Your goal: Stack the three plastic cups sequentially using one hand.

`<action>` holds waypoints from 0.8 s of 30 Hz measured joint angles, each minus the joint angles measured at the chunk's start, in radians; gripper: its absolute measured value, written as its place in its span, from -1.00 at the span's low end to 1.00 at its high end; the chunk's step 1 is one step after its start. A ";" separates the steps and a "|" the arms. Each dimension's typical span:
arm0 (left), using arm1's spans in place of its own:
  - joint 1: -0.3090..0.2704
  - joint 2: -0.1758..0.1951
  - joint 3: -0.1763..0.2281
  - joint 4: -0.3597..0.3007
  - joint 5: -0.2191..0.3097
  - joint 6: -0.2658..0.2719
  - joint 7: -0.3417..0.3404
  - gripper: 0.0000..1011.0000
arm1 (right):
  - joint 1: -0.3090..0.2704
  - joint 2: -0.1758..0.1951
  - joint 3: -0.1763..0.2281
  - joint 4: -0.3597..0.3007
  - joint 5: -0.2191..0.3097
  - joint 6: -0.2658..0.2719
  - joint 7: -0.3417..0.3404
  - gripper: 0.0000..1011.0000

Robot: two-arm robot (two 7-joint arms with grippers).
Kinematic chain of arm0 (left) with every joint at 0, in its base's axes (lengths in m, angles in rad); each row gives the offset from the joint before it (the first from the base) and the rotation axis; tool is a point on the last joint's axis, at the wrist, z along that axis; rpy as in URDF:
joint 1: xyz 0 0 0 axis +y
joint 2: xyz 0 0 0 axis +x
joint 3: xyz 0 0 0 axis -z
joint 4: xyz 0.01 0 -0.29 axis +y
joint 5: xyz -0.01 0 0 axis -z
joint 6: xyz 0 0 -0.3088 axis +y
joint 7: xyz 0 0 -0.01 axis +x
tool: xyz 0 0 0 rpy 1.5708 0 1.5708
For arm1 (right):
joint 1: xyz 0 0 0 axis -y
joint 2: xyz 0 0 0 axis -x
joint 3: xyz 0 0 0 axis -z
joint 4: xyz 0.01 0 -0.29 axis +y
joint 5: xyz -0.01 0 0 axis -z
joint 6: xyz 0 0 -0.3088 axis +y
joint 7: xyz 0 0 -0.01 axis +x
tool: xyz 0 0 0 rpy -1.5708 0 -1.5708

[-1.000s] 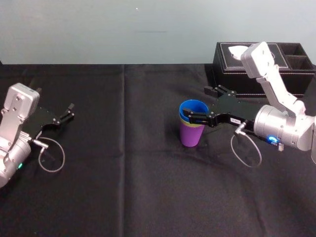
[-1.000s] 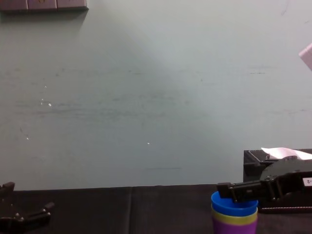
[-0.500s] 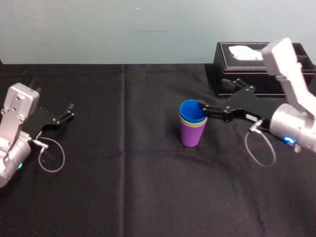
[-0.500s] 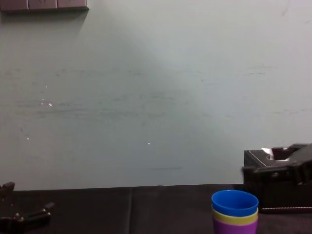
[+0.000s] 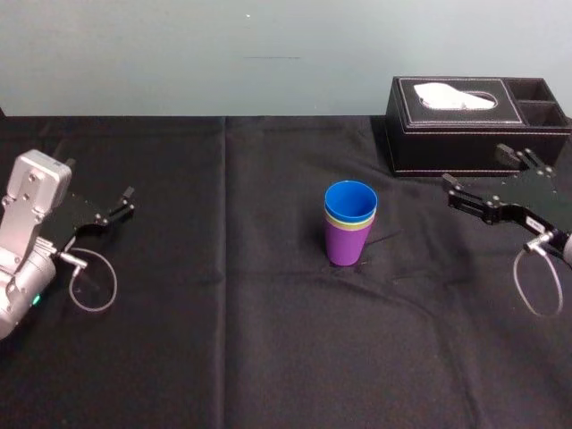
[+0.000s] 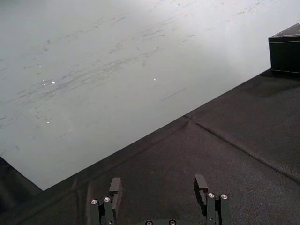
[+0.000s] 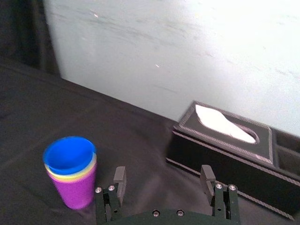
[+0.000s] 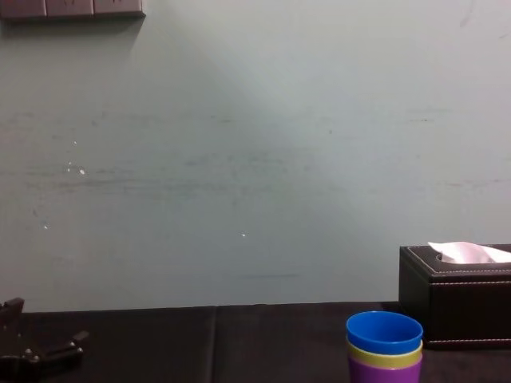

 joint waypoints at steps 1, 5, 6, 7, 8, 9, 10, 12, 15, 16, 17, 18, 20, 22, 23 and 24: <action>0.000 0.000 0.000 0.000 0.000 0.000 0.000 1.00 | -0.005 -0.002 0.005 0.006 0.000 -0.002 -0.002 0.98; 0.000 0.000 0.000 0.000 0.000 0.000 0.000 1.00 | -0.021 -0.012 0.026 0.049 0.000 -0.010 -0.004 0.98; 0.000 0.000 0.000 0.000 0.000 0.000 0.000 1.00 | -0.023 -0.018 0.031 0.066 0.001 -0.013 -0.004 0.98; 0.000 0.000 0.000 0.000 0.000 0.000 0.000 1.00 | -0.024 -0.021 0.032 0.076 0.001 -0.014 -0.004 0.98; 0.000 0.000 0.000 0.000 0.000 0.000 0.000 1.00 | -0.025 -0.025 0.033 0.085 0.001 -0.015 -0.003 0.98; 0.000 0.000 0.000 0.000 0.000 0.000 0.000 1.00 | -0.025 -0.027 0.034 0.093 0.001 -0.016 -0.003 0.98; 0.000 0.000 0.000 0.000 0.000 0.000 0.000 1.00 | -0.024 -0.034 0.034 0.114 0.000 -0.017 -0.001 0.98; 0.000 0.000 0.000 0.000 0.000 0.000 0.000 1.00 | -0.024 -0.038 0.033 0.128 -0.002 -0.017 0.001 0.98; 0.000 0.000 0.000 0.000 0.000 0.000 0.000 1.00 | -0.023 -0.037 0.033 0.123 -0.002 -0.018 0.001 0.98; 0.000 0.000 0.000 0.000 0.000 0.000 0.000 1.00 | -0.023 -0.036 0.033 0.122 -0.001 -0.018 0.001 0.98; 0.000 0.000 0.000 0.000 0.000 0.000 0.000 1.00 | -0.023 -0.036 0.033 0.120 -0.001 -0.018 0.001 0.98; 0.000 0.000 0.000 0.000 0.000 0.000 0.000 1.00 | -0.023 -0.035 0.033 0.119 -0.001 -0.018 0.001 0.98; 0.000 0.000 0.000 0.000 0.000 0.000 0.000 1.00 | -0.023 -0.034 0.033 0.116 -0.001 -0.018 0.001 0.98; 0.000 0.000 0.000 0.000 0.000 0.000 0.000 1.00 | -0.023 -0.034 0.032 0.115 -0.001 -0.017 0.001 0.98; 0.000 0.000 0.000 0.000 0.000 0.000 0.000 1.00 | -0.023 -0.033 0.032 0.114 -0.001 -0.017 0.001 0.98; 0.000 0.000 0.000 0.000 0.000 0.000 0.000 1.00 | -0.023 -0.033 0.032 0.113 -0.001 -0.017 0.001 0.98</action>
